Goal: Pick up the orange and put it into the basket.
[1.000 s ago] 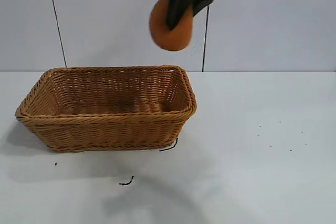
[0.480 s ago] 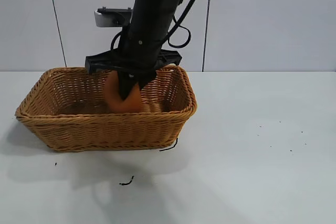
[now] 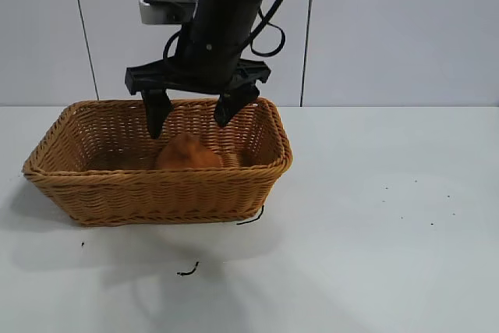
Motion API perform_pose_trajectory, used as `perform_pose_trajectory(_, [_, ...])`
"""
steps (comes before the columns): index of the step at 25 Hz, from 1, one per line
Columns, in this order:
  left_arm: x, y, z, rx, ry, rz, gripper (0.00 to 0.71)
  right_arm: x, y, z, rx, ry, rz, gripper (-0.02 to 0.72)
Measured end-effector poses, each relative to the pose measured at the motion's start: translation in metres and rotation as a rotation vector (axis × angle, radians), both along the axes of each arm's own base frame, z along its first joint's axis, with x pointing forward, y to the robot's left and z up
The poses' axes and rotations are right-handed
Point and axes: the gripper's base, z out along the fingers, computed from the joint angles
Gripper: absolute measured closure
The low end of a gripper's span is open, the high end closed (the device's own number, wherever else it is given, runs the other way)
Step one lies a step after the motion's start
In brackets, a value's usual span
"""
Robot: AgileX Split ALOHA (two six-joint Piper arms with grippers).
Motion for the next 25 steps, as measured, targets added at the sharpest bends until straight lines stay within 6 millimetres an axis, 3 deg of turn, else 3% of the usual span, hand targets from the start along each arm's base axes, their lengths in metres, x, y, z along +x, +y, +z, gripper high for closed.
perform_pose_trajectory(4, [0.000, 0.000, 0.000, 0.000, 0.000, 0.000, 0.071, 0.014, -0.020, 0.027, -0.046, -0.016, -0.069, 0.048])
perform_pose_trajectory(8, [0.000, 0.000, 0.000, 0.000, 0.000, 0.000, 0.071, 0.037, -0.062, 0.044, -0.076, -0.010, -0.178, 0.048])
perform_pose_trajectory(18, [0.000, 0.000, 0.000, 0.000, 0.000, 0.000, 0.071, 0.082, -0.205, 0.047, -0.134, 0.030, -0.480, 0.048])
perform_pose_trajectory(25, [0.000, 0.000, 0.000, 0.000, 0.000, 0.000, 0.071, 0.090, -0.267, 0.047, -0.136, 0.038, -0.600, 0.048])
